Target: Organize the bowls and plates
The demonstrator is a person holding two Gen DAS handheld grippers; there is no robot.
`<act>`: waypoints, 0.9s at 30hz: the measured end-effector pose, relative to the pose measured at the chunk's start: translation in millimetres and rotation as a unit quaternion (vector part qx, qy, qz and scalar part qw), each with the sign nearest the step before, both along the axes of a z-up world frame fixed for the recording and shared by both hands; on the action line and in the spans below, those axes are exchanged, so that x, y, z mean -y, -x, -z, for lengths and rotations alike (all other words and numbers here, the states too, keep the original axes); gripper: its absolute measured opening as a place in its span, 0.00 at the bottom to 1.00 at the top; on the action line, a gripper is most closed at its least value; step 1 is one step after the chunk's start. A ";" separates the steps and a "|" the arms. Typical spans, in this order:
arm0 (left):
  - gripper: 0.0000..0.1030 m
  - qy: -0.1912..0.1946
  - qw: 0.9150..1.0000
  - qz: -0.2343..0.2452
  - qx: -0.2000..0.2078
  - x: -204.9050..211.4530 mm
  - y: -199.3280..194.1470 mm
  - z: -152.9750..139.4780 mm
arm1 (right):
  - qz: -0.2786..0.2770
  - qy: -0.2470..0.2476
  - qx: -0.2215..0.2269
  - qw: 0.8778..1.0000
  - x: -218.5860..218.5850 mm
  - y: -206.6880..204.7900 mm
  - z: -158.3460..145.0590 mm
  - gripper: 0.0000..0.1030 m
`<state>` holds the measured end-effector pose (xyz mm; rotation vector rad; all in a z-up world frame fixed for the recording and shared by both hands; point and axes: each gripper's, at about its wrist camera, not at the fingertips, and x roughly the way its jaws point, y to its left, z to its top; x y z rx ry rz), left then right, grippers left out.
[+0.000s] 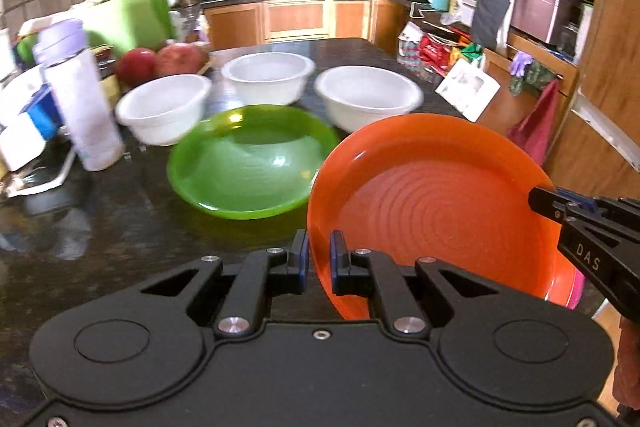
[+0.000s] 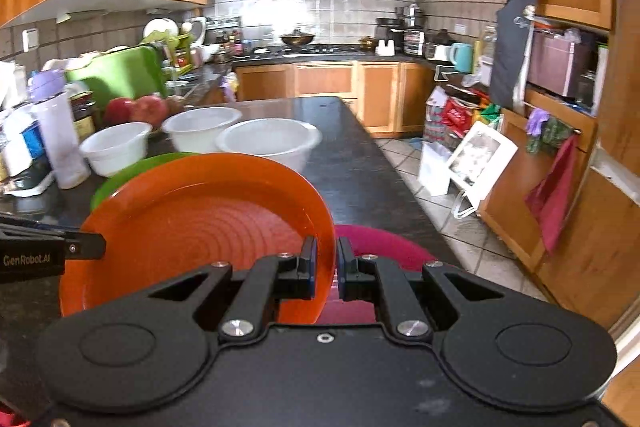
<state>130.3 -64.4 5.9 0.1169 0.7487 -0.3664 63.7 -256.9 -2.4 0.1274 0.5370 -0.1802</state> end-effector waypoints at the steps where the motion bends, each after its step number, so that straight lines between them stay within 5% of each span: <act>1: 0.13 0.000 1.000 0.002 -0.002 8.3 -0.4 1.3 | 0.002 0.001 -0.002 1.000 7.7 1.0 1.6 0.12; 11: 0.13 -0.008 1.000 -0.009 -0.027 51.0 0.7 16.2 | -0.011 0.004 -0.024 1.000 58.3 5.0 22.0 0.12; 27: 0.15 -0.029 0.998 -0.040 -0.047 80.3 6.4 35.6 | -0.039 -0.007 -0.045 0.998 77.0 -8.8 43.9 0.12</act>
